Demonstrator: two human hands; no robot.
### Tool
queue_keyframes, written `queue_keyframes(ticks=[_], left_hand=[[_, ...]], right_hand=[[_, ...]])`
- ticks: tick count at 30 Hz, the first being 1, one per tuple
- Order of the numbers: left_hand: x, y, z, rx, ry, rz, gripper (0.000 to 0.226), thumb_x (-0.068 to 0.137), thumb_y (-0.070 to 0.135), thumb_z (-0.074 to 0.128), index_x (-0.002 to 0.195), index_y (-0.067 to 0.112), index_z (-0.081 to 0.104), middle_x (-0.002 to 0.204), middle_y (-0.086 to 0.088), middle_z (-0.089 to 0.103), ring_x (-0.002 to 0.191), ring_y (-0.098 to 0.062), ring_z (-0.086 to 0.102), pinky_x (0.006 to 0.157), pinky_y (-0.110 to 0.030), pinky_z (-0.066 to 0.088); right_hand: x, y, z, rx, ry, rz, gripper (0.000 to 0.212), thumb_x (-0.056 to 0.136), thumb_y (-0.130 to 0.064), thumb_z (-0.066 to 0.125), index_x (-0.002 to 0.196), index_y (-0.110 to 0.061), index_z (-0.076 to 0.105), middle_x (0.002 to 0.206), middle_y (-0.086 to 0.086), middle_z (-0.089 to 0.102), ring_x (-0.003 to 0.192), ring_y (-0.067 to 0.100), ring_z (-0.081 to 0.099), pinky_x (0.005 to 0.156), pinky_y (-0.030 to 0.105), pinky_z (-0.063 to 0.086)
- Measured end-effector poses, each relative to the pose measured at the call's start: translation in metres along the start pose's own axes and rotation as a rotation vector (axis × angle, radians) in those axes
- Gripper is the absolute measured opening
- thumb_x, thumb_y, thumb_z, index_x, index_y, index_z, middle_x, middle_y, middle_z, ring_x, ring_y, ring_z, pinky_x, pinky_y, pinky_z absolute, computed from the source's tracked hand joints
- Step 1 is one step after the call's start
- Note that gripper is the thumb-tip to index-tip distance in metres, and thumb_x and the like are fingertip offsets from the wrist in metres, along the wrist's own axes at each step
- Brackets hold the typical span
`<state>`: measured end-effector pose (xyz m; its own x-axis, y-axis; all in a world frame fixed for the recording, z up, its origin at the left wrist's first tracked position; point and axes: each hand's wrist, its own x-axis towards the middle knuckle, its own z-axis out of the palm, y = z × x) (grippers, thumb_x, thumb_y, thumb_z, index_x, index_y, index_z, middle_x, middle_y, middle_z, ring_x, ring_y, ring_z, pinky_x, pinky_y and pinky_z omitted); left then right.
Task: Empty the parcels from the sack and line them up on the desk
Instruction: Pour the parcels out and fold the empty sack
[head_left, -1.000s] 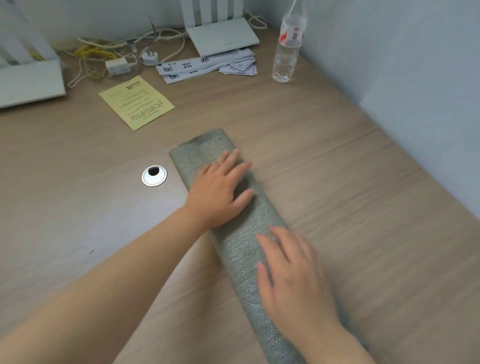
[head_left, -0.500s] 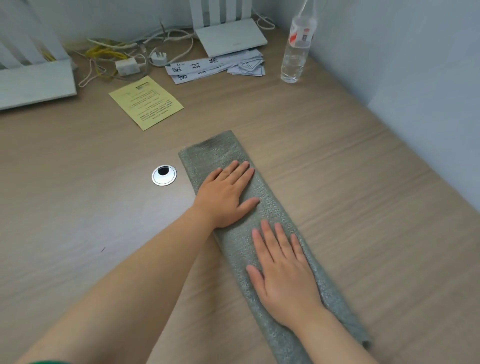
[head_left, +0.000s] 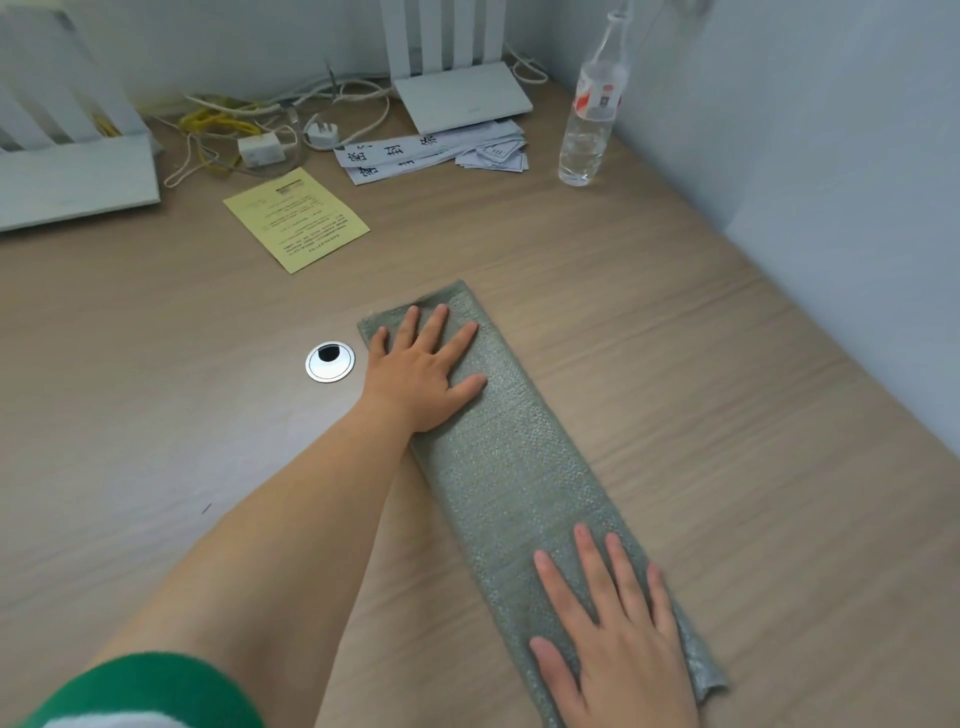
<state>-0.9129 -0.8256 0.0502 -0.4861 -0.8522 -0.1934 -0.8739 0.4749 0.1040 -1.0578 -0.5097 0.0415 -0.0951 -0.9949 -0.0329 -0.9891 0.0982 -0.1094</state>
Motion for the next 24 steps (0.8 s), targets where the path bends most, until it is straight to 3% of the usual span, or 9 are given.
queue_keyframes(ticks=[3,6,9,11,14,16,18,21,24], left_hand=[[-0.019,0.015,0.000,-0.064,-0.046,-0.092,0.065,0.095,0.072,0.016,0.154,0.053,-0.005,0.170,0.002,-0.009,0.156,-0.029,-0.008,0.121,-0.056,0.001],[-0.056,0.029,0.003,-0.112,-0.017,-0.076,0.064,0.099,0.062,0.025,0.157,0.046,0.002,0.170,-0.002,-0.003,0.156,-0.027,-0.003,0.123,-0.050,0.005],[-0.097,0.033,-0.001,-0.172,-0.006,-0.054,0.063,0.099,0.056,0.034,0.157,0.044,0.011,0.170,-0.001,0.005,0.156,-0.024,0.004,0.123,-0.045,0.009],[-0.124,0.035,-0.006,-0.243,0.012,-0.055,0.060,0.097,0.054,0.038,0.155,0.046,0.022,0.169,0.001,0.013,0.156,-0.022,0.010,0.121,-0.041,0.011],[-0.170,0.039,-0.023,-0.443,0.063,-0.098,0.067,0.085,0.057,0.036,0.150,0.040,0.039,0.161,0.005,0.035,0.150,-0.015,0.029,0.118,-0.037,0.023],[-0.204,0.039,-0.037,-0.624,0.117,-0.143,0.069,0.080,0.057,0.041,0.145,0.035,0.048,0.149,0.012,0.050,0.139,-0.008,0.045,0.115,-0.039,0.035],[-0.242,0.035,-0.055,-0.775,0.169,-0.178,0.063,0.084,0.050,0.052,0.144,0.035,0.049,0.142,0.022,0.050,0.130,0.005,0.045,0.110,-0.033,0.040],[-0.286,0.031,-0.077,-0.923,0.234,-0.239,0.058,0.092,0.036,0.064,0.146,0.038,0.045,0.142,0.031,0.043,0.127,0.018,0.035,0.108,-0.013,0.031],[-0.342,0.013,-0.103,-1.027,0.290,-0.275,0.058,0.092,0.031,0.067,0.144,0.043,0.044,0.143,0.032,0.044,0.132,0.014,0.038,0.111,-0.018,0.033]], right_hand=[[0.000,0.000,-0.002,0.030,-0.010,0.014,0.074,0.075,-0.066,0.053,0.142,-0.036,0.054,0.153,0.009,0.048,0.137,0.030,0.049,0.106,0.059,0.037],[0.002,-0.003,-0.007,0.060,-0.040,0.026,0.073,0.074,-0.063,0.053,0.142,-0.035,0.055,0.152,0.010,0.049,0.137,0.030,0.047,0.107,0.059,0.035],[0.001,-0.004,-0.011,0.078,-0.097,0.010,0.074,0.076,-0.062,0.050,0.144,-0.033,0.049,0.153,0.011,0.048,0.139,0.030,0.040,0.112,0.055,0.023],[0.002,-0.004,-0.016,0.080,-0.152,0.021,0.073,0.078,-0.062,0.046,0.145,-0.034,0.044,0.153,0.011,0.049,0.140,0.029,0.036,0.115,0.052,0.012],[0.007,-0.008,-0.032,0.134,-0.179,0.047,0.075,0.080,-0.068,0.035,0.150,-0.041,0.035,0.161,0.004,0.036,0.149,0.025,0.024,0.119,0.043,0.009],[0.009,-0.015,-0.048,0.324,-0.150,0.086,0.081,0.081,-0.076,0.024,0.154,-0.041,0.028,0.165,-0.002,0.026,0.154,0.020,0.017,0.122,0.036,0.011],[0.007,-0.036,-0.078,0.543,-0.074,0.102,0.081,0.083,-0.081,0.031,0.150,-0.037,0.038,0.156,-0.008,0.040,0.148,0.016,0.032,0.120,0.031,0.022],[0.003,-0.067,-0.119,0.788,0.045,0.128,0.049,0.091,-0.046,0.065,0.137,-0.043,0.047,0.140,-0.019,0.052,0.134,0.005,0.047,0.109,0.021,0.033],[-0.016,-0.111,-0.157,0.947,0.059,0.134,0.048,0.091,-0.026,0.069,0.128,-0.050,0.051,0.137,-0.018,0.058,0.129,-0.001,0.051,0.107,0.026,0.041]])
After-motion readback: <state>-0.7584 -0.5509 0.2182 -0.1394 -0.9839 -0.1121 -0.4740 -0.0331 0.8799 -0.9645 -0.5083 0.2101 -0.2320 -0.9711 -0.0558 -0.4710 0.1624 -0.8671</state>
